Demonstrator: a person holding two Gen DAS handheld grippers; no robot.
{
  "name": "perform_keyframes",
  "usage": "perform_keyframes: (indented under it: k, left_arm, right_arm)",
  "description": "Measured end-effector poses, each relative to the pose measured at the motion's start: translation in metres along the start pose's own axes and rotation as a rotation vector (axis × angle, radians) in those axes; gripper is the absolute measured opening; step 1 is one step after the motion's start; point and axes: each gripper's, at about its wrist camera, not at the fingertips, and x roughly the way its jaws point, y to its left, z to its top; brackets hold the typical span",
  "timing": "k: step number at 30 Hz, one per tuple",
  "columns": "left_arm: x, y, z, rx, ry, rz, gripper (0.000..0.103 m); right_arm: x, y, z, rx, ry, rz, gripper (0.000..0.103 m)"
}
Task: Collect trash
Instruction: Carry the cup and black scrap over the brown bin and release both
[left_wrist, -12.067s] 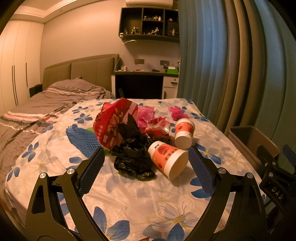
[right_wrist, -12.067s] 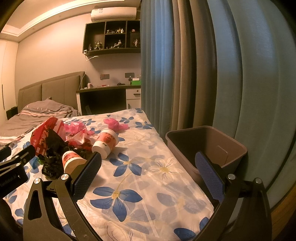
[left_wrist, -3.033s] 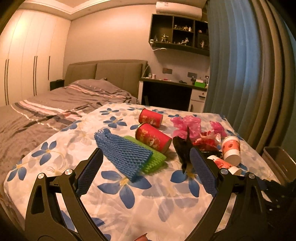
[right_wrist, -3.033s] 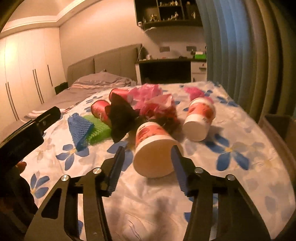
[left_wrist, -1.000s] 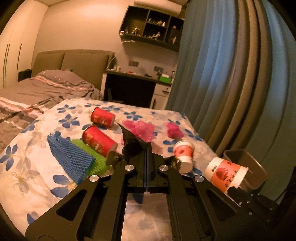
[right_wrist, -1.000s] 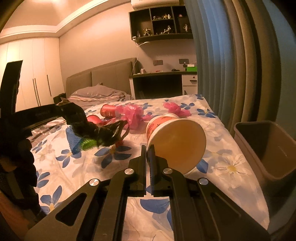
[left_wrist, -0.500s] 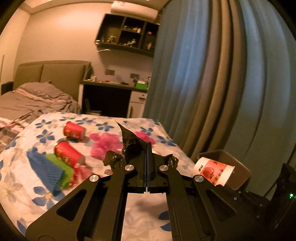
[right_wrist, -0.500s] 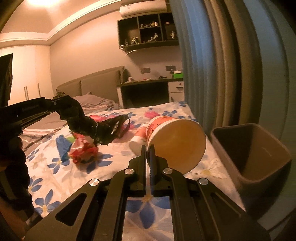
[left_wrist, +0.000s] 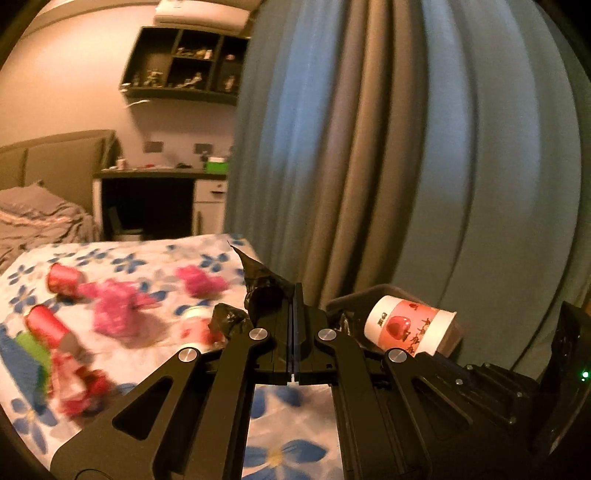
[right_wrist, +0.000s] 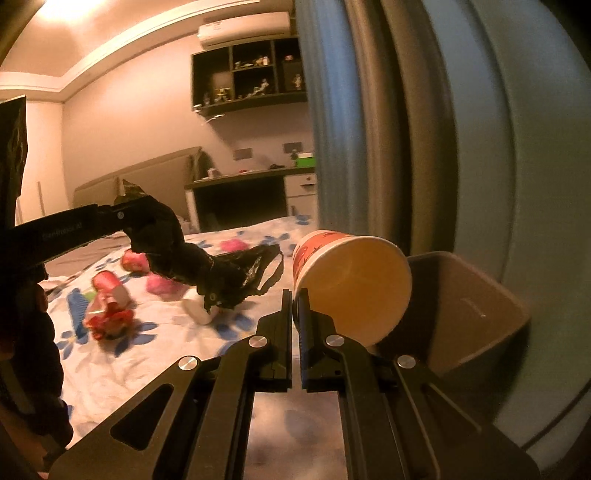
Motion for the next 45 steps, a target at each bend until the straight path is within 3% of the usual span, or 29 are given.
perform_keyframes:
  k: [14,24,36,39,45]
  left_arm:
    - [0.095,-0.08,-0.012,0.058,0.066,-0.178,0.0]
    - [0.143,-0.101,-0.039,0.063,0.163,-0.237,0.0]
    - [0.162,-0.098,-0.054,0.039,0.252,-0.272,0.0]
    - [0.163,-0.092,-0.055,0.029,0.263,-0.271,0.015]
    - [0.157,-0.07,-0.054,-0.022,0.25,-0.22,0.067]
  right_arm:
    - [0.001,-0.062,0.0,0.046,-0.013,-0.161,0.004]
    - [0.02,-0.085,-0.008,0.08,0.021,-0.185,0.004]
    - [0.032,-0.089,-0.019,0.088,0.07,-0.171,0.004]
    - [0.035,-0.09,-0.021,0.09,0.084,-0.167,0.004]
    - [0.044,-0.089,-0.02,0.084,0.114,-0.158,0.004]
